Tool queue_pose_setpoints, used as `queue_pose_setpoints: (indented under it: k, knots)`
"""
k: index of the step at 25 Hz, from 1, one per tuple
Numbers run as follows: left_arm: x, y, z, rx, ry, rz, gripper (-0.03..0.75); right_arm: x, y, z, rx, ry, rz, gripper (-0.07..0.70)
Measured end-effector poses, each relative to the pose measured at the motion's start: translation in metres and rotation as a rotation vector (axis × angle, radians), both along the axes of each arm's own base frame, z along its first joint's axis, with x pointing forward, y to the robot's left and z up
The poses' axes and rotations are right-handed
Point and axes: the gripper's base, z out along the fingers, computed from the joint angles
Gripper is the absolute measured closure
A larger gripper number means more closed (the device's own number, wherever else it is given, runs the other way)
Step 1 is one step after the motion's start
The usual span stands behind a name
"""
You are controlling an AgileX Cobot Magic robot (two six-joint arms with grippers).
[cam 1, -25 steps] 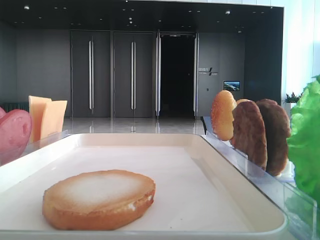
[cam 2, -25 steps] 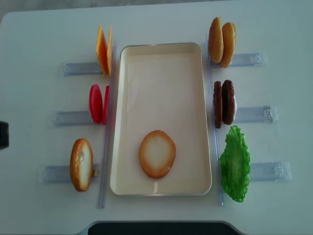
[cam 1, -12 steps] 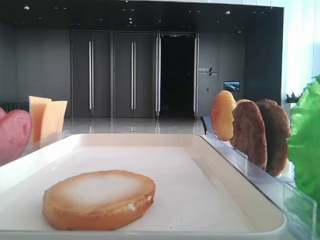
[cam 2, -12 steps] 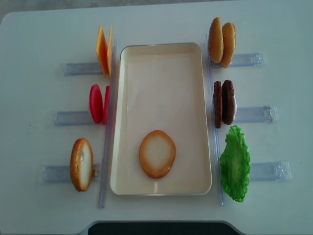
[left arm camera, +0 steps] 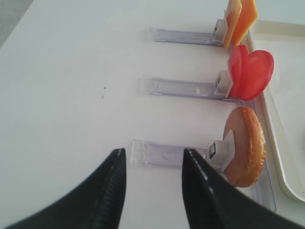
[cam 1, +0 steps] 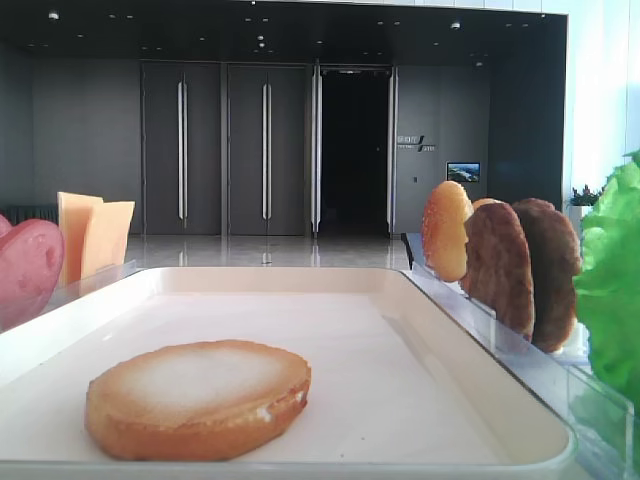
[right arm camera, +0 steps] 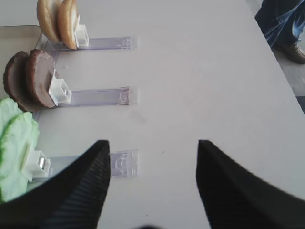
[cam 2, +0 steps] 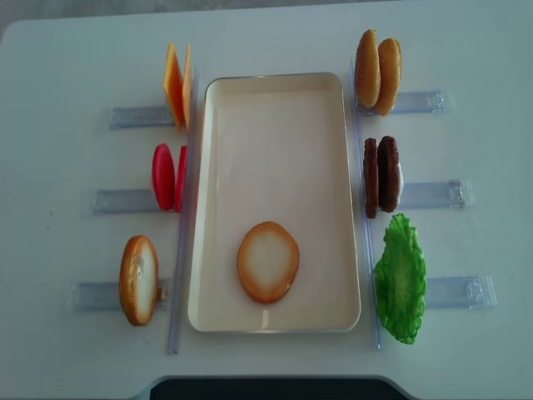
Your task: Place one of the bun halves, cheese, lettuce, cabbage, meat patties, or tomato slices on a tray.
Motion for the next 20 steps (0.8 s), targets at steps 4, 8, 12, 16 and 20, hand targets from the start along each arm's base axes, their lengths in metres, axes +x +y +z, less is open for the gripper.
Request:
queue_pose_setpoints:
  k: [4, 8, 12, 16, 20]
  knots:
    - [0.0001, -0.0001, 0.0001, 0.001, -0.001, -0.002, 0.414, 0.0000, 0.0000, 0.0000, 0.000, 0.000, 0.000, 0.244]
    - [0.0001, -0.0001, 0.0001, 0.002, -0.001, -0.002, 0.434, 0.0000, 0.0000, 0.0000, 0.000, 0.000, 0.000, 0.244]
    - [0.0002, -0.0001, 0.0002, 0.002, -0.002, -0.003, 0.447, 0.0000, 0.0000, 0.0000, 0.000, 0.000, 0.000, 0.244]
    - [0.0002, -0.0001, 0.0002, 0.002, -0.002, -0.003, 0.449, 0.0000, 0.0000, 0.0000, 0.000, 0.000, 0.000, 0.244]
    - [0.0002, -0.0001, 0.0002, 0.002, -0.002, -0.003, 0.449, 0.0000, 0.0000, 0.0000, 0.000, 0.000, 0.000, 0.244]
